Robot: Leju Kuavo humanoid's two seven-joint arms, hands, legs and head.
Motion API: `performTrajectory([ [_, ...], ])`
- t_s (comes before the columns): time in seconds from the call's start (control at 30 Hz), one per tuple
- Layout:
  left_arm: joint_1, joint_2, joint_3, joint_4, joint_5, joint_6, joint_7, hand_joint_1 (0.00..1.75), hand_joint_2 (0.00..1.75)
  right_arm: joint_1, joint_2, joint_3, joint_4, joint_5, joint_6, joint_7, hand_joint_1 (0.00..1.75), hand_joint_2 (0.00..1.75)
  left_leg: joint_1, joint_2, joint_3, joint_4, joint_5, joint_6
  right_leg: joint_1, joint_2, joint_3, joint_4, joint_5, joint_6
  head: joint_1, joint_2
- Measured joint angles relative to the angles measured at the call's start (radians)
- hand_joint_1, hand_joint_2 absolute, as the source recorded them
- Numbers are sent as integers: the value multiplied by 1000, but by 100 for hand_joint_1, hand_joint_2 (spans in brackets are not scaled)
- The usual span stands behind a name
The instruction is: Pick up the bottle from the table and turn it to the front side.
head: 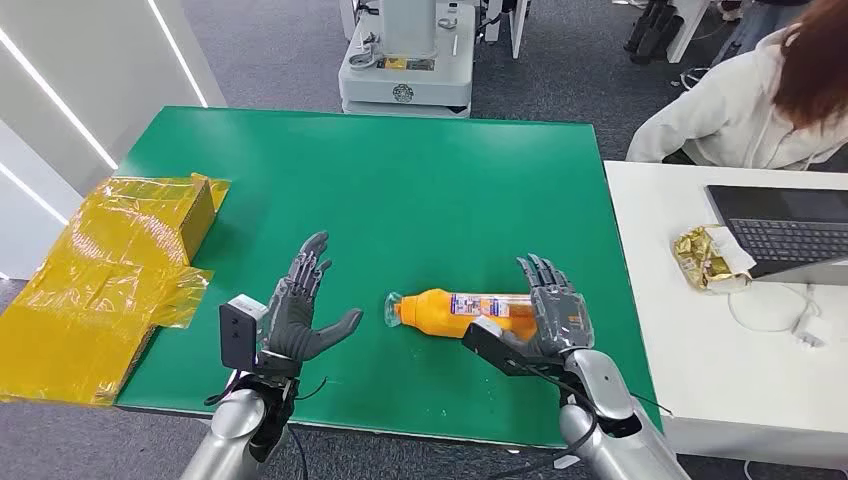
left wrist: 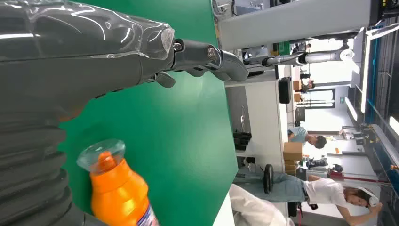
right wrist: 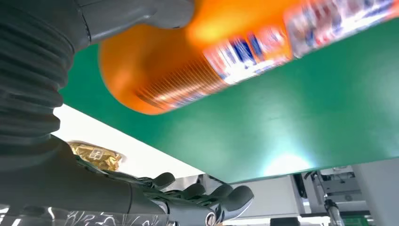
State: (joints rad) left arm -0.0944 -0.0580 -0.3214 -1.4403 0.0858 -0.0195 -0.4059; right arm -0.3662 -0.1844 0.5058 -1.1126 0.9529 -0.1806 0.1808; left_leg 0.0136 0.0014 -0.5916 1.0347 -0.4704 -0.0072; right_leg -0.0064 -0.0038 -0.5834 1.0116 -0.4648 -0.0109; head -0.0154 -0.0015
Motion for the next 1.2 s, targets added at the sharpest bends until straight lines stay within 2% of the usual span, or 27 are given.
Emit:
performTrajectory([
  [0.1, -1, 0, 0, 2, 1, 0, 1, 0, 175, 0, -2, -1, 4, 5, 13, 10, 0, 175, 0, 0, 0, 0, 0, 0, 0, 0, 0, 0, 0, 0, 0, 0],
  [0.27, -9, 0, 3, 13, 8, -6, 10, 0, 175, 1, -11, -14, 17, 10, 105, 51, 0, 175, 0, 0, 0, 0, 0, 0, 0, 0, 0, 0, 0, 0, 0, 0],
  [0.43, -13, 0, 8, 22, 15, -21, 20, 0, 175, 10, -21, -36, 24, -62, 167, -2, 0, 175, 0, 0, 0, 0, 0, 0, 0, 0, 0, 0, 0, 0, 0, 0],
  [0.77, -14, 0, 8, 24, 16, -23, 20, 0, 175, 14, -23, -49, 29, -83, 177, -19, 0, 175, 0, 0, 0, 0, 0, 0, 0, 0, 0, 0, 0, 0, 0, 0],
  [0.93, -18, 0, 8, 31, 30, -36, 21, 0, 175, 7, -23, -57, 49, -179, 222, -90, 0, 175, 0, 0, 0, 0, 0, 0, 0, 0, 0, 0, 0, 0, 0, 0],
  [1.2, -30, 5, 16, 53, 69, -45, 19, 0, 175, -40, -23, -54, 127, -245, 224, -156, 0, 175, 0, 0, 0, 0, 0, 0, 0, 0, 0, 0, 0, 0, 0, 0],
])
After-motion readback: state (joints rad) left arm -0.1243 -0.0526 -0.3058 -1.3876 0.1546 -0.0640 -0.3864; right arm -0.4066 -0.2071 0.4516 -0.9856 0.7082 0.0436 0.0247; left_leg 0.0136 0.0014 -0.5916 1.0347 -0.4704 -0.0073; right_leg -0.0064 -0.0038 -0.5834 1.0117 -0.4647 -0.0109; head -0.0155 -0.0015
